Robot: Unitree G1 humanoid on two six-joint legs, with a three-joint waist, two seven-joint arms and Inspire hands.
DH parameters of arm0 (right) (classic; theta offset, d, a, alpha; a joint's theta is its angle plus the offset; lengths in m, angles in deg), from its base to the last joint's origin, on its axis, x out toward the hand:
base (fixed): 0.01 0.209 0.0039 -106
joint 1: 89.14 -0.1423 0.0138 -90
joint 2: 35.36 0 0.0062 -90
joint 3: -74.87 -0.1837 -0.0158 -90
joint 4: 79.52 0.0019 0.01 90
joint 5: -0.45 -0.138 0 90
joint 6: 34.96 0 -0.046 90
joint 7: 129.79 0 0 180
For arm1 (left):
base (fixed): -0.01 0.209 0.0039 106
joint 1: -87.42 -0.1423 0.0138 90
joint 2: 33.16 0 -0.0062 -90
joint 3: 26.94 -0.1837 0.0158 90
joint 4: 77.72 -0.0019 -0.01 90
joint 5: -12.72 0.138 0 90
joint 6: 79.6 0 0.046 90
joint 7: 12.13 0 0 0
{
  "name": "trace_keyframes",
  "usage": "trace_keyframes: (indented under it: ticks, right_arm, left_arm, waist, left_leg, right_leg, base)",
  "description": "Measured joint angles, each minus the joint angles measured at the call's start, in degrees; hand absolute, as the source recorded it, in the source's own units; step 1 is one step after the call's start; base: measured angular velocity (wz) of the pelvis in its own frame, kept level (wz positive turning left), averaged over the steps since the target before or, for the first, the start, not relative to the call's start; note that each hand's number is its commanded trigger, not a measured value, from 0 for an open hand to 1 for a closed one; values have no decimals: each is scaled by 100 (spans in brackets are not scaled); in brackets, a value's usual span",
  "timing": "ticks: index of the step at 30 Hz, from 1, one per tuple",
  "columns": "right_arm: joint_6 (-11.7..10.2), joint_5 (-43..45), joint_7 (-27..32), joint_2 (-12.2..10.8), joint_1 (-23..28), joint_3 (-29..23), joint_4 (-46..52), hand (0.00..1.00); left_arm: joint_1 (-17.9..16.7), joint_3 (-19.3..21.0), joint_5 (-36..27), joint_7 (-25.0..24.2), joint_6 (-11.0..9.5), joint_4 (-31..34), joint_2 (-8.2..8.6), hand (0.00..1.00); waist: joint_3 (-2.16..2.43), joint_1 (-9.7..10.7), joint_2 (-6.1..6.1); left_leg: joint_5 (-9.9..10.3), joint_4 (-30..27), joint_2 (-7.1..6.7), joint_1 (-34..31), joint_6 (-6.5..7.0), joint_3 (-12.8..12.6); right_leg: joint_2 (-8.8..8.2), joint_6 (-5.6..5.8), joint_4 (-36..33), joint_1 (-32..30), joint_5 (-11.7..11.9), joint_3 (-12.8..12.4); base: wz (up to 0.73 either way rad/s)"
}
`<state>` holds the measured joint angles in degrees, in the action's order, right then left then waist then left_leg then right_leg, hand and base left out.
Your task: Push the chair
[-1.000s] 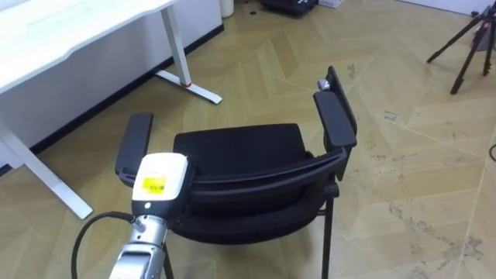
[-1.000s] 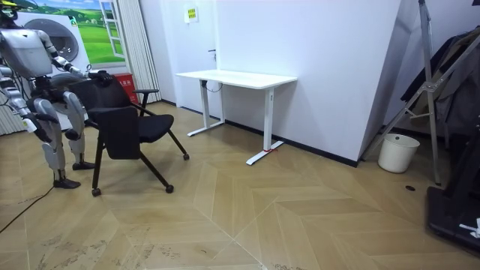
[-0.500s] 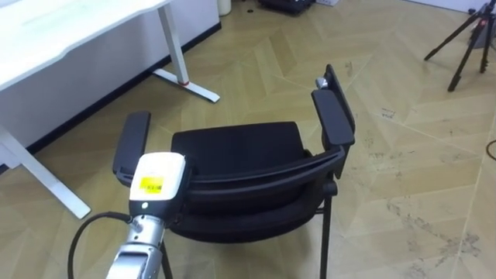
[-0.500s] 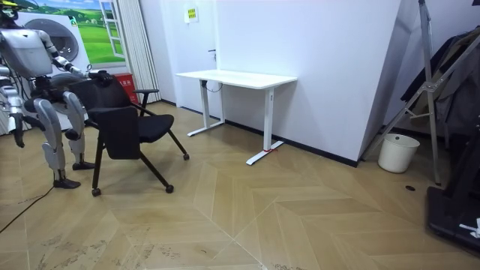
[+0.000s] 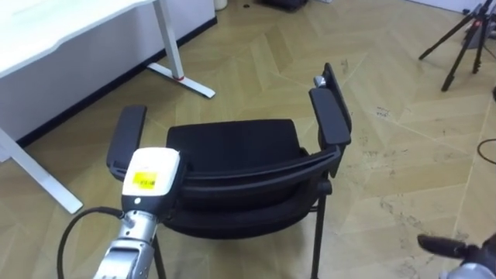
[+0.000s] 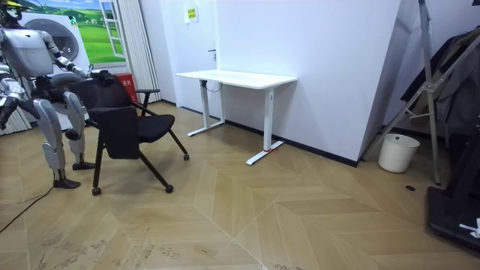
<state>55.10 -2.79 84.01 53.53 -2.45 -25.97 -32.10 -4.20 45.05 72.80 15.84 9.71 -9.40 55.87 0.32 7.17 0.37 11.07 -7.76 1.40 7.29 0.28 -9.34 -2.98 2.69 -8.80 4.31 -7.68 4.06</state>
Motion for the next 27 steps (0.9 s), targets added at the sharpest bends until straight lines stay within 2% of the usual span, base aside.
trace_keyframes:
  ticks: [3,7,8,10,11,15,21,23,27]
  right_arm:
    - [-6,605,100,2,-2,217,907,0]
    - [-25,1575,101,-14,34,573,1989,0]
    - [-87,1812,101,-18,32,667,2213,0]
    - [-178,2191,78,-21,31,752,2428,0]
    - [-193,2423,15,-20,32,758,2536,0]
    - [-176,2864,-191,-19,32,801,2861,0]
    - [-168,3457,-533,0,25,1136,3299,0]
    - [-167,3782,-777,47,25,1267,3417,0]
    - [-208,4263,-1063,155,23,1373,3493,0]
  left_arm:
    - [16,-12,-6,-133,48,105,-13,100]
    - [65,-15,-21,-291,26,136,-2,100]
    - [64,-16,-22,-303,24,137,10,100]
    - [64,-18,-22,-317,9,139,12,100]
    - [59,-16,-22,-316,-6,138,12,100]
    - [58,-17,-32,-333,-12,148,20,100]
    - [125,-16,-31,-444,-8,155,1,100]
    - [171,-16,13,-458,-32,156,-2,100]
    - [188,-13,88,-521,-83,261,-31,100]
  waist:
    - [-7,-74,-11]
    - [6,-136,15]
    - [11,-133,22]
    - [27,-140,48]
    - [20,-195,37]
    - [24,-209,45]
    - [-12,-271,-16]
    - [-38,-289,-58]
    - [-52,-349,-96]
  left_leg:
    - [0,-4,1,-35,0,-18]
    - [0,-5,2,-35,0,-25]
    - [0,-5,2,-35,0,-25]
    - [0,-2,2,-34,0,-25]
    - [0,2,2,-31,0,-26]
    - [0,10,2,-20,0,-27]
    - [0,12,5,11,0,-32]
    - [0,10,5,8,0,-31]
    - [0,0,6,-1,0,-27]
  right_leg:
    - [5,-2,-35,-61,1,-21]
    - [7,-3,-34,-63,3,-35]
    - [6,-3,-29,-59,3,-31]
    - [6,-3,-27,-56,3,-34]
    - [7,-3,-31,-55,3,-36]
    - [8,-3,-46,-57,2,-38]
    - [9,-4,-92,-51,-6,-46]
    - [9,-3,-94,-52,-6,-51]
    - [9,-4,-96,-60,-6,-49]
  base:
    - [-5]
    - [0]
    - [0]
    - [0]
    - [0]
    - [0]
    - [0]
    - [0]
    - [0]
